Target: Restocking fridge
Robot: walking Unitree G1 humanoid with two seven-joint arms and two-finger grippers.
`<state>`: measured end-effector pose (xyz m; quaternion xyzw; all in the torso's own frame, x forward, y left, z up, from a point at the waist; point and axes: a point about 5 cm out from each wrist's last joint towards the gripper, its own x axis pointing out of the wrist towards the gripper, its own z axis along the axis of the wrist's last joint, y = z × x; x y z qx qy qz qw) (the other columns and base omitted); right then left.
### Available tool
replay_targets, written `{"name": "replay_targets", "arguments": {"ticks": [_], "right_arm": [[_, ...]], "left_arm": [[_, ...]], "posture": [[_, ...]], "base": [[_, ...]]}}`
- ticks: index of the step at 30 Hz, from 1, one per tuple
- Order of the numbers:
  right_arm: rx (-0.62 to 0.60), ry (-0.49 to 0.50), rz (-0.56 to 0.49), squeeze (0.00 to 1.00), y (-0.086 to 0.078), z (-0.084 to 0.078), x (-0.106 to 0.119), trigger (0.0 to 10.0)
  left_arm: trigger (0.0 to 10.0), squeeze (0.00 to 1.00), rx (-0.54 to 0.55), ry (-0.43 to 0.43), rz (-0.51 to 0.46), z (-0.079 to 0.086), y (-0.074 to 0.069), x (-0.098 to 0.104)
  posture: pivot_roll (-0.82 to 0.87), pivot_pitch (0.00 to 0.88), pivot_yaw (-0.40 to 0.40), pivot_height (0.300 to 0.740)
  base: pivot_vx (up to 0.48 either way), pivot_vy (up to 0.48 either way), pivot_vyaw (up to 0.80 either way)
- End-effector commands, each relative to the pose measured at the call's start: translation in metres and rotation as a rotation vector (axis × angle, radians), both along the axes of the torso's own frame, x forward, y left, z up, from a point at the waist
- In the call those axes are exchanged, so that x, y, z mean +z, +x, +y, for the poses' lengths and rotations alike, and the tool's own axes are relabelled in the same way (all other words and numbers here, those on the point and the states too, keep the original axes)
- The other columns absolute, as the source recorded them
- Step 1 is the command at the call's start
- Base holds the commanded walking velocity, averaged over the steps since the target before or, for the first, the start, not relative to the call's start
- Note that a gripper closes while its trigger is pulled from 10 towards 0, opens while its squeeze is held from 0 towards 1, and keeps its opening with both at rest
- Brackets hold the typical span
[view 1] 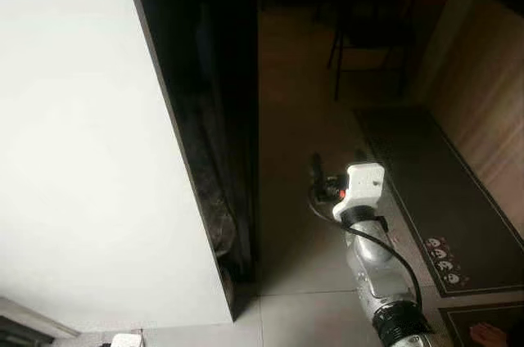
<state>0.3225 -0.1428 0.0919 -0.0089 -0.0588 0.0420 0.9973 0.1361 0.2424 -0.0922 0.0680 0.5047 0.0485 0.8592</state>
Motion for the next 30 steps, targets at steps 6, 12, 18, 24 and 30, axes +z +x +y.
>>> {"name": "replay_targets", "arguments": {"ticks": [6,12,18,24,30], "right_arm": [[-0.004,-0.009,-0.002,0.0,0.0021,-0.0002,0.0039,10.0],[-0.008,-0.001,-0.005,0.0,0.0031,-0.0023,0.0062,10.0],[-0.008,-0.034,-0.003,0.0,0.0019,-0.0045,0.0049,10.0],[0.009,-0.042,0.013,0.0,0.0019,0.0001,0.0015,10.0],[0.008,-0.023,0.012,0.0,0.004,0.002,0.0032,10.0]], "left_arm": [[10.0,0.0,-0.003,0.01,0.008,0.0035,-0.0012,0.0004],[10.0,0.0,-0.002,0.007,0.01,0.0014,-0.0015,-0.0003],[10.0,0.0,0.002,0.004,0.014,0.0006,-0.003,-0.001],[10.0,0.0,-0.001,0.008,0.02,0.0013,-0.0046,-0.0014],[10.0,0.0,-0.01,0.026,0.027,0.003,-0.0055,-0.0014]], "posture": [[0.01,0.0,0.036,0.74],[0.01,0.0,0.035,0.74],[0.01,0.0,0.03,0.74],[0.03,0.0,0.031,0.74],[0.02,0.0,0.037,0.74]], "base": [[0.0,0.0,0.0],[0.0,0.318,0.0],[0.0,0.303,0.32],[0.0,0.281,0.78],[0.0,0.0,0.0]]}}
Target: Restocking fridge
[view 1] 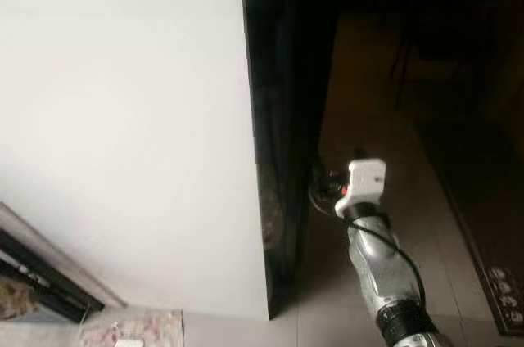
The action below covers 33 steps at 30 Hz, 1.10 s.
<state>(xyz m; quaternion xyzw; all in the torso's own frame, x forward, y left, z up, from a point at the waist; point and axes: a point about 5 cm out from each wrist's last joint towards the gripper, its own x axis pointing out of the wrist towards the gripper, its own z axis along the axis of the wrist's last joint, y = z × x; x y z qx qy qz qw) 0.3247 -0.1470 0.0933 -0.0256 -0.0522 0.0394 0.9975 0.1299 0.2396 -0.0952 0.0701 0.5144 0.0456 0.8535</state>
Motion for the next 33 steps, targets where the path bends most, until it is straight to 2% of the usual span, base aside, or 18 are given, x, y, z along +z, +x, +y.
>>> {"name": "replay_targets", "arguments": {"ticks": [1,11,18,20,24,26,33], "right_arm": [[0.011,0.012,-0.003,0.0,0.002,0.005,0.003,10.0],[-0.04,0.021,0.005,0.0,0.002,-0.003,0.001,10.0],[-0.041,0.034,-0.015,0.0,0.003,0.0,0.005,10.0],[-0.173,0.029,-0.054,0.0,0.0,-0.017,0.008,10.0],[-0.359,0.034,-0.049,0.0,-0.01,-0.045,0.003,10.0],[-0.39,0.039,-0.033,0.0,-0.013,-0.051,0.0,10.0],[-0.338,0.038,-0.029,0.0,-0.011,-0.041,0.0,10.0]], "left_arm": [[10.0,0.0,-0.006,0.025,0.005,0.006,0.001,0.002],[10.0,0.0,0.021,-0.002,-0.016,0.006,0.001,0.002],[10.0,0.0,0.018,-0.002,-0.009,0.006,0.0,0.002],[10.0,0.0,0.02,0.0,-0.009,0.006,-0.001,0.001],[10.0,0.0,0.017,0.002,-0.009,0.004,0.0,0.001],[10.0,0.0,0.014,0.002,-0.008,0.004,0.0,0.001],[10.0,0.0,0.01,-0.005,-0.014,0.003,0.002,0.002]], "posture": [[0.02,0.0,0.039,0.74],[0.02,0.0,0.038,0.74],[0.03,0.0,0.034,0.74],[0.03,0.0,0.036,0.74],[0.02,0.0,0.041,0.74],[0.01,0.0,0.043,0.74],[0.02,0.0,0.037,0.74]], "base": [[0.0,0.0,0.0],[0.0,0.0,0.0],[0.0,0.0,0.0],[0.0,0.0,0.0],[0.0,0.0,0.0],[0.0,0.0,0.0],[0.0,0.0,0.0]]}}
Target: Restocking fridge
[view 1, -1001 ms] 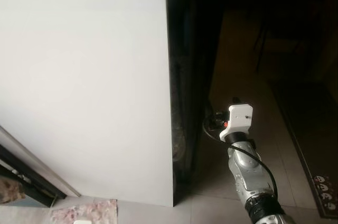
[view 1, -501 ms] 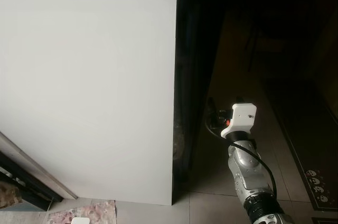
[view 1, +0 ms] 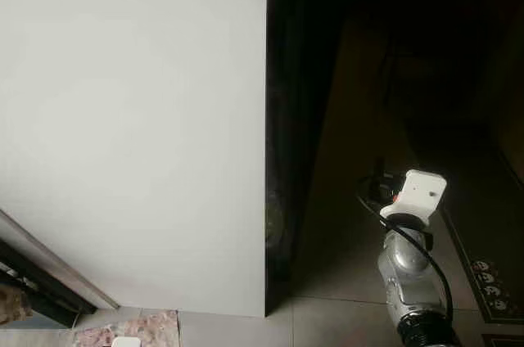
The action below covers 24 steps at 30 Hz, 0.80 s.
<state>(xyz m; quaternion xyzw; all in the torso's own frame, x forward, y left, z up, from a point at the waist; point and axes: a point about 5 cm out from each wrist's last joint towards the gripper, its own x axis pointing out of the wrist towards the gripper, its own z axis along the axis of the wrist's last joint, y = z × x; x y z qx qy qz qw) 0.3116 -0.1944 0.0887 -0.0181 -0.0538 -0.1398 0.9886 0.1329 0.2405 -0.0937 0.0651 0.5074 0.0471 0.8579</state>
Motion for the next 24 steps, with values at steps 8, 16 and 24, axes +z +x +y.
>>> {"name": "replay_targets", "arguments": {"ticks": [8,16,24], "right_arm": [[0.092,-0.021,-0.027,0.0,0.007,0.025,0.009,10.0],[0.109,-0.027,-0.02,0.0,0.006,0.027,0.008,10.0],[0.107,-0.032,-0.027,0.0,0.007,0.026,0.01,10.0]], "left_arm": [[10.0,0.0,0.009,0.0,0.005,0.006,-0.003,0.001],[10.0,0.0,0.011,0.001,0.012,0.008,-0.003,0.001],[10.0,0.0,0.005,0.004,0.011,0.008,-0.003,0.001]], "posture": [[0.02,0.0,0.027,0.74],[0.02,0.0,0.026,0.74],[0.01,0.0,0.027,0.74]], "base": [[0.165,0.0,0.0],[0.312,0.0,0.0],[0.241,0.0,0.0]]}}
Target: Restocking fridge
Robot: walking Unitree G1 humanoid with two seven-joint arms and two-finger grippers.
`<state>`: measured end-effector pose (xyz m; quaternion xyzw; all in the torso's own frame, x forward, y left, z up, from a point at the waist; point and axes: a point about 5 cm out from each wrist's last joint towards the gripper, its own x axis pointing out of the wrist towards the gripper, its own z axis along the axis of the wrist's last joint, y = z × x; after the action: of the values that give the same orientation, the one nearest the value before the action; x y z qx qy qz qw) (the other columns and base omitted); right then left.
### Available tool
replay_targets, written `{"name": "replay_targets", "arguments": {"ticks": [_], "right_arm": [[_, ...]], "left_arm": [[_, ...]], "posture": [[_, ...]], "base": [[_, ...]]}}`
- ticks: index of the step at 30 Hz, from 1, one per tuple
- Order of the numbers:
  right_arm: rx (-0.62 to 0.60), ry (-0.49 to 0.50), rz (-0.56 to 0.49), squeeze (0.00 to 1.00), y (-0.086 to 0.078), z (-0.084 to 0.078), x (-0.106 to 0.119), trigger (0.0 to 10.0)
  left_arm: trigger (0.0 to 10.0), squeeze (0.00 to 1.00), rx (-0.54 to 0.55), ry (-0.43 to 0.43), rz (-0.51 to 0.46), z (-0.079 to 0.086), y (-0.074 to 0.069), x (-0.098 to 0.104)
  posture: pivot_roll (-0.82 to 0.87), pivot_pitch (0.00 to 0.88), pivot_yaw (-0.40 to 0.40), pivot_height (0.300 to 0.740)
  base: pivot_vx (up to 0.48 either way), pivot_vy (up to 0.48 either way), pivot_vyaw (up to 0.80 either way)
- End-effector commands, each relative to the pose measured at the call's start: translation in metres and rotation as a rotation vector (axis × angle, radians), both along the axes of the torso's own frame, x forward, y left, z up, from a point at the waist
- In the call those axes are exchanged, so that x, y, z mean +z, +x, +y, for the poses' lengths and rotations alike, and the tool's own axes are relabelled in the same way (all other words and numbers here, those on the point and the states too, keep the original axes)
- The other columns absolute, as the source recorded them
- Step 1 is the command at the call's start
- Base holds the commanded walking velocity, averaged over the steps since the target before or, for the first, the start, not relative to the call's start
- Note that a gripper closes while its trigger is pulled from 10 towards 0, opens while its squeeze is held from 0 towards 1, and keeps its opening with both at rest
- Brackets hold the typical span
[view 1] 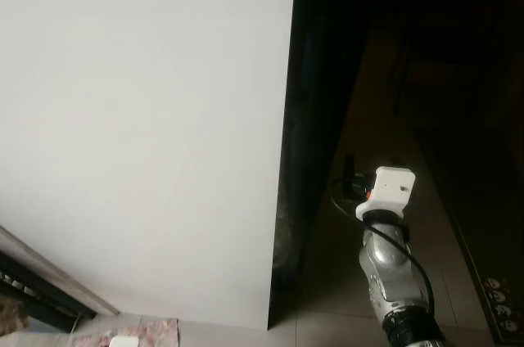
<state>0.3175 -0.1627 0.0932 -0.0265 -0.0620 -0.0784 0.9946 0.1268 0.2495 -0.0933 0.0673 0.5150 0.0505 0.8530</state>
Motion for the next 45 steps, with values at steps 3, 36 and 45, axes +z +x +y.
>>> {"name": "replay_targets", "arguments": {"ticks": [3,36,45], "right_arm": [[-0.031,0.001,-0.028,0.0,-0.001,-0.006,0.005,10.0],[0.171,-0.1,-0.028,0.0,-0.031,0.034,0.017,10.0],[0.265,-0.053,0.004,0.0,-0.037,0.051,0.012,10.0]], "left_arm": [[10.0,0.0,-0.004,-0.012,-0.015,-0.002,0.003,0.001],[10.0,0.0,-0.007,-0.014,-0.01,-0.005,-0.001,-0.001],[10.0,0.0,-0.009,-0.02,-0.004,-0.009,-0.002,-0.003]], "posture": [[0.01,0.0,0.028,0.74],[0.0,0.0,0.009,0.74],[0.0,0.0,0.012,0.74]], "base": [[0.0,0.0,0.0],[0.0,0.0,0.0],[0.0,0.0,0.0]]}}
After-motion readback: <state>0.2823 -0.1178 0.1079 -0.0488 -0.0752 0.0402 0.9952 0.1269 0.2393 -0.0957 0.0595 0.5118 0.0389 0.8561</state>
